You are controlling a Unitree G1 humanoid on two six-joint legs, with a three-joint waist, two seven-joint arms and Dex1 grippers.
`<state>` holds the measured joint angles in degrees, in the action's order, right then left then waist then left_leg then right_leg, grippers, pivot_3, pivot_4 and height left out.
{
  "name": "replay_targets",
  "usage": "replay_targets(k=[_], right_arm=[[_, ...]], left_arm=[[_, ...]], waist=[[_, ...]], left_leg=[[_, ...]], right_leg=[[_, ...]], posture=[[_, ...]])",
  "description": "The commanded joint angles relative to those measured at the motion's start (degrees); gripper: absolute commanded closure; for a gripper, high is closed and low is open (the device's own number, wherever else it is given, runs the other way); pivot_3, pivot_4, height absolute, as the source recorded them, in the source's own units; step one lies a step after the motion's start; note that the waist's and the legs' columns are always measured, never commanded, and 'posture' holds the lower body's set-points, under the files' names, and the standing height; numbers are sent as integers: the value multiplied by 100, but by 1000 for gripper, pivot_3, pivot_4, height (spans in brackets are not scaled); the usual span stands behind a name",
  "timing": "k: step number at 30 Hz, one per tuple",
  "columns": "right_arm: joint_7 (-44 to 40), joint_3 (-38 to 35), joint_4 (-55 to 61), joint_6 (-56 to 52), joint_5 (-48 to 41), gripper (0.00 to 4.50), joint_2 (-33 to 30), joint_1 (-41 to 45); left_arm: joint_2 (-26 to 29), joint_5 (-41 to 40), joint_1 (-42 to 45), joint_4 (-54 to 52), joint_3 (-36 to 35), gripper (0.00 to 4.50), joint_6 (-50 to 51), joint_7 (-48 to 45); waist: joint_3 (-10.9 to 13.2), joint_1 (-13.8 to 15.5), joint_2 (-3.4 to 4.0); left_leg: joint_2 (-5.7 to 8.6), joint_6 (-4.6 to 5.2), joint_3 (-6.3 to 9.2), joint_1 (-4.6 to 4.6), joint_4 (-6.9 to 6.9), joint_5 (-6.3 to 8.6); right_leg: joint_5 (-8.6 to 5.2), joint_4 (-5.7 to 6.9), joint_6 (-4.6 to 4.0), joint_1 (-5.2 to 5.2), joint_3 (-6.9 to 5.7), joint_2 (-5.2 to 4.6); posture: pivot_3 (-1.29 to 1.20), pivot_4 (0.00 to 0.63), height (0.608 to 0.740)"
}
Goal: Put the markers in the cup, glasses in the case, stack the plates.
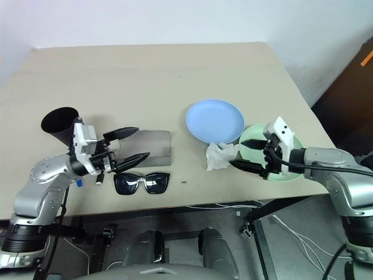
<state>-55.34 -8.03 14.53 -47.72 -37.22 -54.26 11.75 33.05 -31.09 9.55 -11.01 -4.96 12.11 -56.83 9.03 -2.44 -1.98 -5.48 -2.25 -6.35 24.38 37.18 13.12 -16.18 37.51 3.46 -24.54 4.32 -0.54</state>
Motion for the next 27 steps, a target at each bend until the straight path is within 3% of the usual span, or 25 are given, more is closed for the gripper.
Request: replay_targets(k=[1,10,14,24,27], right_arm=[[191,173,172,-86,321,0,-208,72],[471,1180,-432,-93,1466,0,-331,398],[404,1325,-580,-86,1680,862,-364,468],[-63,861,-546,-134,1524,4362,-621,554],[-174,724,-468,-228,1472,4482,-781,593]], left_arm=[[-75,149,221,71,147,25,-104,-6],[-311,279,387,198,261,25,-141,46],[-323,273,380,225,181,0,-157,39],[-219,194,108,162,106,0,-243,-179],[-223,174,149,224,67,0,-256,-207]], waist=[[-1,-3,-1],[0,3,0],[-2,5,-2],[-2,-13,-3],[-4,-26,-6]], left_leg=[[0,0,0,0,0,0],[1,0,0,1,1,0],[3,1,0,1,6,0],[3,1,0,0,21,0],[3,5,1,-11,23,-2]], right_leg=[[0,2,0,-1,1,0],[0,3,4,-3,1,1],[0,4,3,-1,2,0],[5,5,12,6,4,-2],[14,5,8,11,11,-2]], posture=[[0,150,726],[0,150,726],[0,150,726],[0,150,726],[0,150,726]])
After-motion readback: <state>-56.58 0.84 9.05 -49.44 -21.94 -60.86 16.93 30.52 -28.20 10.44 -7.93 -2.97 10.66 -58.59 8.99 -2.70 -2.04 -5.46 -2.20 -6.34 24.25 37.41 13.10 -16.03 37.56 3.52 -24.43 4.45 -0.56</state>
